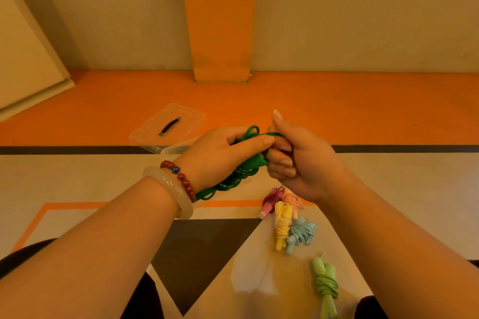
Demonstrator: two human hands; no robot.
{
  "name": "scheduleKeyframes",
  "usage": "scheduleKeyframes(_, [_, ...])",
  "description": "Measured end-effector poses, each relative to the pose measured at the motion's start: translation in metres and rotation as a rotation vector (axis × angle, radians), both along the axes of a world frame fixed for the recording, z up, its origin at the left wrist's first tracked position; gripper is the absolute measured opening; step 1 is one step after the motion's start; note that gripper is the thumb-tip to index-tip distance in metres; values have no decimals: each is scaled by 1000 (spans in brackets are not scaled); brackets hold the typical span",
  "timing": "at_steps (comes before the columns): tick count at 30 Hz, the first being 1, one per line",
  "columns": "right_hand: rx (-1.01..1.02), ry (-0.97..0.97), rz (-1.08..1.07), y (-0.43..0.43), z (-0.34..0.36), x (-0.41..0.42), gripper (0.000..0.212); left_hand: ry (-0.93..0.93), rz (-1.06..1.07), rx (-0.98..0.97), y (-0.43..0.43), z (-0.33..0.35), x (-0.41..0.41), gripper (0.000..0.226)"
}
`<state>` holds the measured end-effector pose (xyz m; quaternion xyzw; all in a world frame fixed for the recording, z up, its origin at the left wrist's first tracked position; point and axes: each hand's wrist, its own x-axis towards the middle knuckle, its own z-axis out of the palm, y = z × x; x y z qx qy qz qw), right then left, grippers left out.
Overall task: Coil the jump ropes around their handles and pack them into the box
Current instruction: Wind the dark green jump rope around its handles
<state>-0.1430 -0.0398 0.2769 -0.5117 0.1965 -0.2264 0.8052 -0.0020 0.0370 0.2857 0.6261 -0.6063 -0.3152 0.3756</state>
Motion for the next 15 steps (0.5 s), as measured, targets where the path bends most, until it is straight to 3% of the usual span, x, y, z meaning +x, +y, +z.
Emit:
scheduleKeyframes(11, [-43,-34,26,2,-1,5,46,-1,23,-30,2,0,-4,89])
scheduleKeyframes(15, [41,-66,45,1,-6,5,45,43,17,-46,3,0,-7,75])
